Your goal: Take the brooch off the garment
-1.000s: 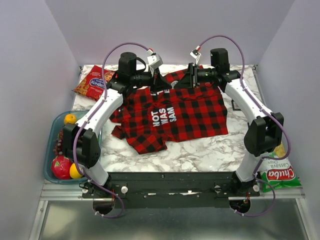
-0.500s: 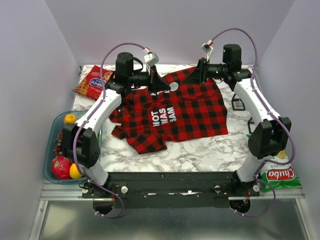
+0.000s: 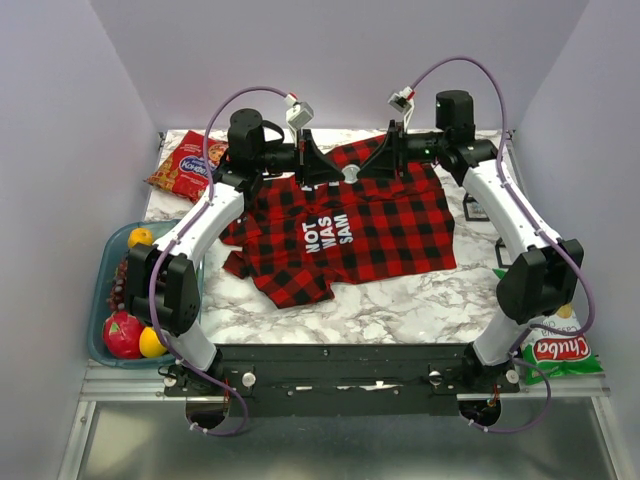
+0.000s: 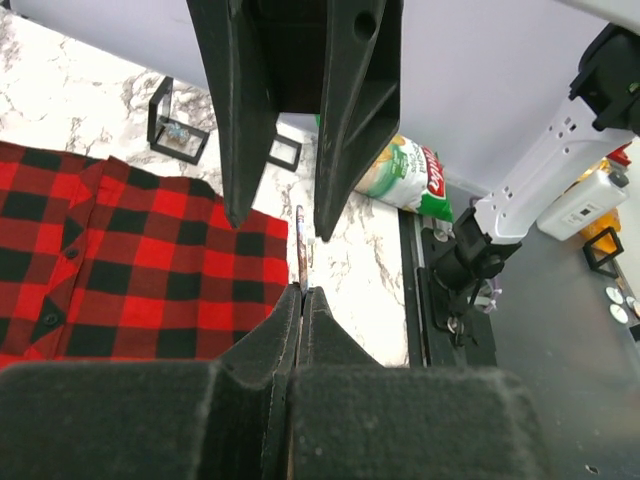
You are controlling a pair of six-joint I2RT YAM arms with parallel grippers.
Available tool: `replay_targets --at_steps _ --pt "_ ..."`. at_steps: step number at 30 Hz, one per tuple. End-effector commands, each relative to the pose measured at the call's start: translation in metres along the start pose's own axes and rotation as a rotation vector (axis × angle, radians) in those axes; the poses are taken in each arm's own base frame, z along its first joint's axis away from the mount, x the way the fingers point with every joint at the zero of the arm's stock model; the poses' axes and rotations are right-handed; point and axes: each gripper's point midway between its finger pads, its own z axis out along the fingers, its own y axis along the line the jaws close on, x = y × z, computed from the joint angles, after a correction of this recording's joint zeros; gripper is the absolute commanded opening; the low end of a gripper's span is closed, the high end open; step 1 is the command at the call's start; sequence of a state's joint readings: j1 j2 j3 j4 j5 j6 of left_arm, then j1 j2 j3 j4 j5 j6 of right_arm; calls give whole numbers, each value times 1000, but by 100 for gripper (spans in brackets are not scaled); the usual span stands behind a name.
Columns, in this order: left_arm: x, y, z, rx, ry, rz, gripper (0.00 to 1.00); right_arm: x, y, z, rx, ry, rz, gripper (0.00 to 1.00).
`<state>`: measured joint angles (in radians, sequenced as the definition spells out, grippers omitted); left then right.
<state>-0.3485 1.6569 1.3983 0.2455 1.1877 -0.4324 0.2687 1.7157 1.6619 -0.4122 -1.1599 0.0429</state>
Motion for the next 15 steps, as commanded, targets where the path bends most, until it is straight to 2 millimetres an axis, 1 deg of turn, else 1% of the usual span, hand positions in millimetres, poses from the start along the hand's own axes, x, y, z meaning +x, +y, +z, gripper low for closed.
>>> replay_targets --at_steps 1,4,5,8,10,11,15 --pt "-1 -3 0 36 -3 -2 0 1 7 5 -59 12 -6 48" --pt "-1 -3 0 37 -5 -3 0 3 8 8 -72 19 8 45" --pt "-1 -3 0 38 -4 -6 0 4 7 8 -72 19 10 41" --pt "0 -2 1 39 -3 -9 0 3 9 10 -79 20 6 34" --pt "0 -1 1 39 -2 -9 0 2 8 9 -72 17 0 33" --pt "1 0 1 39 -2 -10 0 1 8 8 -71 16 -1 30" --pt "1 1 1 41 0 -15 0 -2 9 9 -74 11 -6 29"
